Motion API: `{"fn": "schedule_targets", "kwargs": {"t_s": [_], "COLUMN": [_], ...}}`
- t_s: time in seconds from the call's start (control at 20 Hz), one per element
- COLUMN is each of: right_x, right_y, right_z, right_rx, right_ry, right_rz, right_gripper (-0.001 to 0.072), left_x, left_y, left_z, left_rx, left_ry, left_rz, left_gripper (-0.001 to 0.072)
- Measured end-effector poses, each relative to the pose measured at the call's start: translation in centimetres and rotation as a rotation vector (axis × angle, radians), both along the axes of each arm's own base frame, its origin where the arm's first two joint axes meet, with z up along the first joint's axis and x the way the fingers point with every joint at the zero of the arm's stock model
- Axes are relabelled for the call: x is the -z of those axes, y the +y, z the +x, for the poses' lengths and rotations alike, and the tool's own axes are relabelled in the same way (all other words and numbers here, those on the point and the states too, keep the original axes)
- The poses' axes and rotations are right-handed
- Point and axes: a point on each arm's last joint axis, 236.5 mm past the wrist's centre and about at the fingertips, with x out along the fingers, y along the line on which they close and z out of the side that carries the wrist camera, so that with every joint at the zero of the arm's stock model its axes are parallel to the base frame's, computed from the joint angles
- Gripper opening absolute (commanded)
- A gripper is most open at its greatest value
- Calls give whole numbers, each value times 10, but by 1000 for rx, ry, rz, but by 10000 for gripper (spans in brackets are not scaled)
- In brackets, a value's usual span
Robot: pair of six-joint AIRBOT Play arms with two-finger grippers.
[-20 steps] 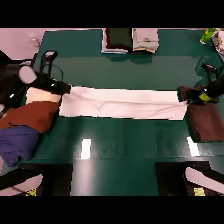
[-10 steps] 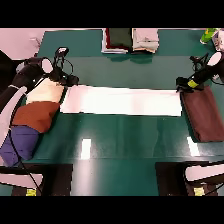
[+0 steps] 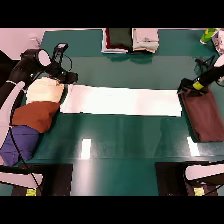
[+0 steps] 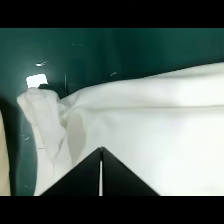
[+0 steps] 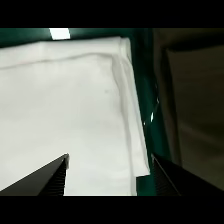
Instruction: Fold the shirts.
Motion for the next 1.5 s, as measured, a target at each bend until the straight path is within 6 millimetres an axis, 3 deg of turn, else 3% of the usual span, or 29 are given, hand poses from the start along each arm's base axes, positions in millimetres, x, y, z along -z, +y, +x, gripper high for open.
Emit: {"fn": "schedule_targets", "kwargs": {"t_s": [0.3, 0.35, 0.45, 0.6, 0.8, 0.95, 1.15, 1.3, 1.5], "right_x": [44, 47, 51, 54, 50, 24, -39, -100, -174], "right_y": [6, 10, 17, 25, 28, 29, 41, 62, 111], "right_z": [-27, -28, -27, -24, -24, -21, -12, -3, 7], "right_rx": [22, 15, -1, -20, -43, -50, -90, -141, -211], "right_ry": [63, 65, 60, 47, 35, -25, -158, -279, -447], "right_rz": [22, 24, 19, 14, 4, -8, -30, -41, 34], "right_gripper": [586, 535, 350, 19, 17, 16, 16, 16, 16], "left_x": [-6, -6, -8, -9, -2, 9, 31, 54, 78], "left_y": [-23, -28, -38, -59, -101, -142, -201, -236, -266], "left_z": [-5, -5, -6, -10, -17, -20, -29, -40, -56], "left_rx": [12, 18, 33, 71, 141, 198, 274, 315, 360], "left_ry": [16, 15, 7, -3, -17, -37, -25, 13, 64], "left_rz": [-85, -94, -104, -115, -126, -144, -182, -204, -245], "left_gripper": [29, 29, 29, 29, 28, 27, 28, 28, 28]}}
